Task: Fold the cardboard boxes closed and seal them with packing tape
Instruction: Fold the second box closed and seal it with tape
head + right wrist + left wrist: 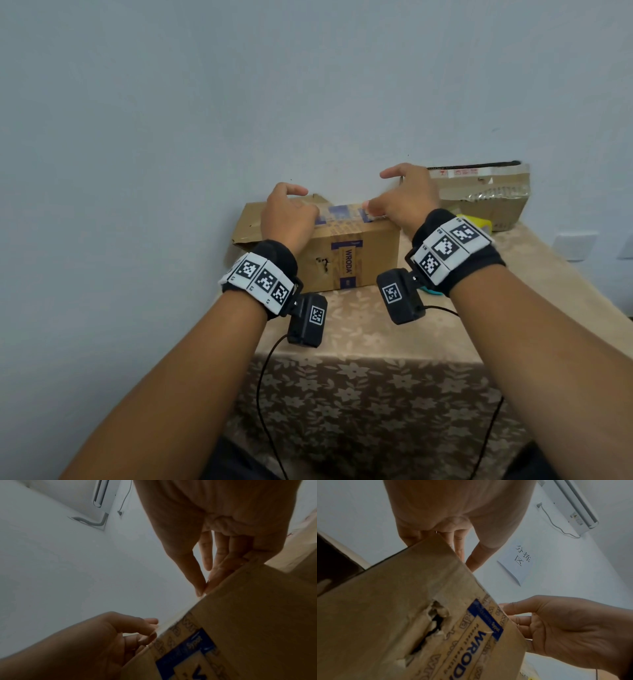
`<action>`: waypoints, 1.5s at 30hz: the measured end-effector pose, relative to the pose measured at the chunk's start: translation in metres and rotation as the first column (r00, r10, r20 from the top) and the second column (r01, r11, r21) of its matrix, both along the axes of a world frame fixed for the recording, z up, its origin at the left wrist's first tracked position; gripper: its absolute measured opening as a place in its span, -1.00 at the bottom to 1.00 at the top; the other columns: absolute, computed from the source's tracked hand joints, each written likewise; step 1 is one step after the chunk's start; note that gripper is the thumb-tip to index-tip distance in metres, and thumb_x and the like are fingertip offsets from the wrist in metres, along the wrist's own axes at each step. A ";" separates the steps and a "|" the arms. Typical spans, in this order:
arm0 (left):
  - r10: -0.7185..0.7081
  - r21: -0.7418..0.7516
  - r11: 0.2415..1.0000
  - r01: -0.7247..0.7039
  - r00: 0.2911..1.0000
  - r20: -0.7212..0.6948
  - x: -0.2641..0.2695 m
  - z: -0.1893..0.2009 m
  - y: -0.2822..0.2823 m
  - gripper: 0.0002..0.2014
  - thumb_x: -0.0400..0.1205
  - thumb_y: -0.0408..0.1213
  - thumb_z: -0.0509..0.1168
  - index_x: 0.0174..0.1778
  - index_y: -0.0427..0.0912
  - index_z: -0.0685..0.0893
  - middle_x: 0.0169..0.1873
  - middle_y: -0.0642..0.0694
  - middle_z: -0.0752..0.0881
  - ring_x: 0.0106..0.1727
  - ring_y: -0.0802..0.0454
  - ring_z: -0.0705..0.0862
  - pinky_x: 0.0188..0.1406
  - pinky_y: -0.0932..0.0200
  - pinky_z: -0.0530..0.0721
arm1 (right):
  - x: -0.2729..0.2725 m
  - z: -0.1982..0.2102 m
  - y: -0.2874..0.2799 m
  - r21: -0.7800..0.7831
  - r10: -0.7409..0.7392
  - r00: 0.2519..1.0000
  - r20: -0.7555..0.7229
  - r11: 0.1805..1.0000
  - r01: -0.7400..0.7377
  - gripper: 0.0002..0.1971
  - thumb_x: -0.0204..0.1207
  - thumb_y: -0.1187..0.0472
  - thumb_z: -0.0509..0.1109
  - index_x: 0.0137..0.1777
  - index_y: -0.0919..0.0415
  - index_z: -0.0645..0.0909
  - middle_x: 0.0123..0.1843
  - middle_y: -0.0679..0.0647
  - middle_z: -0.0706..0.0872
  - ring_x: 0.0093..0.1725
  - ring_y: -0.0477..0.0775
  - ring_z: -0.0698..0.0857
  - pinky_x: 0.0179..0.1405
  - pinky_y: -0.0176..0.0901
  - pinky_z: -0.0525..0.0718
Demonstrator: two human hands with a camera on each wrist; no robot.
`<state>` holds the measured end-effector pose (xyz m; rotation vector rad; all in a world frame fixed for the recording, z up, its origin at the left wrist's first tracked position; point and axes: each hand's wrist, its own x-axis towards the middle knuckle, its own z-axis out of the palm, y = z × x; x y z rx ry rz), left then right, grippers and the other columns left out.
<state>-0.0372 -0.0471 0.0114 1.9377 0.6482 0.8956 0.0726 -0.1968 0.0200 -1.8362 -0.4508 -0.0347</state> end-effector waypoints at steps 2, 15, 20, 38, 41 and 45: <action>0.010 -0.003 1.000 -0.010 1.000 -0.006 0.001 0.000 0.001 -0.70 0.57 -0.41 0.39 0.18 -0.03 0.65 0.05 -0.07 0.73 -0.16 0.18 0.65 -0.33 0.29 0.51 | 0.000 -0.001 0.002 -0.037 -0.006 1.000 0.012 0.999 0.007 -0.37 0.34 0.38 0.71 0.41 0.14 0.62 0.30 0.07 0.59 0.20 0.07 0.62 0.12 -0.10 0.69; 0.041 0.147 0.989 -0.027 0.995 -0.091 0.006 -0.015 0.004 -0.74 0.56 -0.33 0.43 0.13 -0.03 0.63 -0.07 0.02 0.68 -0.04 0.04 0.67 -0.09 0.15 0.61 | 0.001 -0.011 0.014 -0.183 -0.021 0.993 0.120 0.982 0.043 -0.39 0.35 0.33 0.71 0.39 0.12 0.59 0.24 0.14 0.72 0.15 0.10 0.72 -0.10 -0.16 0.60; 0.046 0.147 0.989 -0.031 0.994 -0.103 0.006 -0.015 0.006 -0.63 0.57 -0.39 0.43 0.23 0.00 0.55 0.20 -0.10 0.57 0.09 0.00 0.58 -0.16 0.27 0.48 | 0.005 -0.022 0.011 -0.167 -0.045 0.995 0.087 0.984 0.059 -0.43 0.37 0.14 0.75 0.35 0.08 0.63 0.37 0.15 0.62 0.29 0.13 0.64 0.20 -0.06 0.63; -0.070 0.528 0.611 0.590 0.704 -0.706 0.002 -0.004 -0.011 -0.46 0.88 0.03 -0.17 0.76 -0.08 0.25 0.77 -0.07 0.22 0.79 -0.07 0.10 0.76 -0.26 -0.07 | -0.007 -0.032 0.023 -0.186 0.021 0.998 0.060 0.983 -0.010 -0.57 0.67 0.17 0.40 0.53 0.09 0.53 0.55 0.15 0.51 0.55 0.19 0.46 0.33 -0.09 0.41; -0.031 0.479 0.644 0.596 0.647 -0.762 0.000 -0.001 -0.005 -0.31 0.83 0.19 -0.23 0.82 -0.15 0.01 0.81 -0.08 0.01 0.81 -0.05 -0.05 0.75 -0.26 -0.12 | -0.006 -0.033 0.021 -0.183 0.067 0.997 0.033 0.981 -0.060 -0.61 0.77 0.25 0.28 0.57 0.20 0.52 0.56 0.15 0.56 0.48 0.13 0.57 0.20 -0.27 0.42; 0.009 0.469 0.681 0.562 0.635 -0.773 -0.003 -0.002 0.000 -0.20 0.76 0.33 -0.24 0.82 -0.10 -0.11 0.81 -0.06 -0.09 0.81 -0.07 -0.13 0.75 -0.35 -0.17 | -0.006 -0.034 0.023 -0.183 0.079 0.997 0.023 0.980 -0.073 -0.63 0.78 0.30 0.22 0.55 0.25 0.55 0.54 0.19 0.60 0.50 0.15 0.57 0.22 -0.27 0.43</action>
